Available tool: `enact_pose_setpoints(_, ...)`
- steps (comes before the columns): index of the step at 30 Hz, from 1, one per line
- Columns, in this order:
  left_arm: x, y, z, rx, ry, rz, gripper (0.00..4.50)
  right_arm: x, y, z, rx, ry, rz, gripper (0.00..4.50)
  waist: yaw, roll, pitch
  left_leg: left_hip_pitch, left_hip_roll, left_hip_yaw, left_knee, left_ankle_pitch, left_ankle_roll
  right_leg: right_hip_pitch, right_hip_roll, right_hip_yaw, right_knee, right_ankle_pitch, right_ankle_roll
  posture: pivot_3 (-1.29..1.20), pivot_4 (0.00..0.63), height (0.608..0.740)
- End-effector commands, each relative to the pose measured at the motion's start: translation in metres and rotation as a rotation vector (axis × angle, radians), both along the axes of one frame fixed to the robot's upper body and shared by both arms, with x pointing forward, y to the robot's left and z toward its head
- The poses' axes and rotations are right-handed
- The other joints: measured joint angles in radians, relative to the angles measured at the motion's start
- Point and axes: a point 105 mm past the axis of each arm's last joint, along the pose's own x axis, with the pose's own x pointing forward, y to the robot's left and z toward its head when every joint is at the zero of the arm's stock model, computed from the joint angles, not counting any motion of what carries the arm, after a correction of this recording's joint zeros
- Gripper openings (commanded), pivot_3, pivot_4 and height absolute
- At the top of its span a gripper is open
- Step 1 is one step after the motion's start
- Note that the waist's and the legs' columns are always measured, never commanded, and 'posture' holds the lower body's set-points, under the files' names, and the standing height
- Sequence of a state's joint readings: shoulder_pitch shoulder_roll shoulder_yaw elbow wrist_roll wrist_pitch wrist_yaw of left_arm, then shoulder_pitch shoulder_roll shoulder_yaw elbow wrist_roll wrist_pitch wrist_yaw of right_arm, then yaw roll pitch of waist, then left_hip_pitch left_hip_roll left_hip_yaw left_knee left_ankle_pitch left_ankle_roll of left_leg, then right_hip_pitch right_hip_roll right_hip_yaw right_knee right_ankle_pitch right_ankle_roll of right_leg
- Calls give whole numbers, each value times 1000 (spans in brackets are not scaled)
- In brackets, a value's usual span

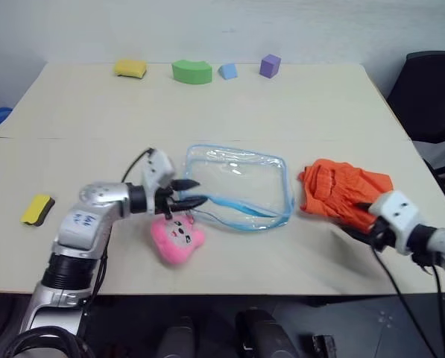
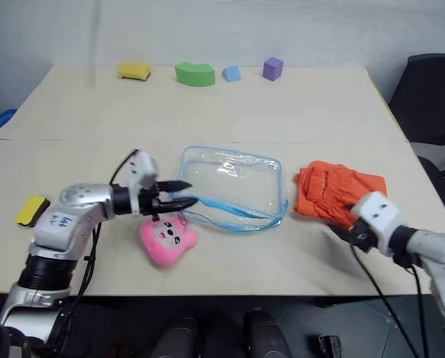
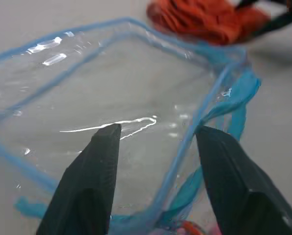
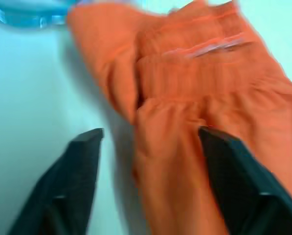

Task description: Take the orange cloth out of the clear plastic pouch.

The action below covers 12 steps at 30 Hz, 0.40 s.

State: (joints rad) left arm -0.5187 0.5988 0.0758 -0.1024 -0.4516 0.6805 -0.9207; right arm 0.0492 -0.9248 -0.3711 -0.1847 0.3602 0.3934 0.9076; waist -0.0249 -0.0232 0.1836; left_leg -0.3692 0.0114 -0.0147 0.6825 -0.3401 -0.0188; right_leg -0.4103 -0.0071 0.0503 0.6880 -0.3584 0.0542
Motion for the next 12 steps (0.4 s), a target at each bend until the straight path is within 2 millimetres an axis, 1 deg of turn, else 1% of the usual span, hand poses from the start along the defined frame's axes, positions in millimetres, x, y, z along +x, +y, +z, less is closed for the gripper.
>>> enact_pose_setpoints(1, -26, 26, 31, -46, -62, -40, 3136, -28, -18, 17, 164, 112, 3, 4175, 0, 0, 0, 0, 0, 0, -1, 0, 0, 0, 0, 0, -1, 0, 0, 0, 150, 740)
enact_pose_setpoints(2, -31, 37, 31, -21, -55, -32, 3136, -37, -25, 20, 196, 146, 1, 4175, 0, 0, 0, 0, 0, -1, -2, 0, 0, 0, 0, -1, -2, 0, 0, 0, 150, 740)
enact_pose_setpoints(3, -33, 43, 31, -6, -45, -24, 3136, -42, -28, 21, 213, 165, 0, 4175, 0, 0, 0, 0, 0, 0, -2, 0, 0, 0, 0, -1, -3, 0, 0, 0, 150, 740)
enact_pose_setpoints(5, -46, 74, 27, 71, 1, -12, 3136, -55, -50, 27, 234, 211, -26, 4175, -2, 1, 0, 1, 0, 0, -2, 0, 0, 2, 0, -1, -4, 0, 0, 0, 150, 740)
enact_pose_setpoints(7, -53, 96, 27, 138, 30, 4, 3136, -64, -67, 32, 239, 245, -49, 4175, -3, 1, 1, 2, 0, 0, -2, -1, 1, 2, -1, 0, -5, 0, 0, 0, 150, 740)
enact_pose_setpoints(8, -53, 109, 26, 183, 33, 28, 3136, -65, -76, 34, 234, 258, -67, 4175, -3, 1, 1, 3, 0, 0, -3, -1, 1, 3, -1, 0, -5, 0, 0, 0, 150, 740)
enact_pose_setpoints(9, -53, 118, 26, 214, 35, 42, 3136, -65, -81, 36, 231, 267, -77, 4175, -3, 1, 1, 4, 0, 0, -3, -1, 1, 4, -1, 0, -5, 0, 0, 0, 150, 740)
enact_pose_setpoints(11, -45, 146, 26, 282, 22, 125, 3136, -64, -93, 40, 218, 269, -98, 4175, -4, 2, 1, 6, 0, 0, -4, -1, 2, 5, -1, 0, -6, 0, 0, 0, 150, 740)
enact_pose_setpoints(12, -43, 153, 27, 296, 16, 147, 3136, -63, -95, 41, 218, 269, -101, 4175, -4, 2, 1, 7, 0, 0, -5, -1, 2, 7, -1, 0, -7, 0, -1, 0, 150, 740)
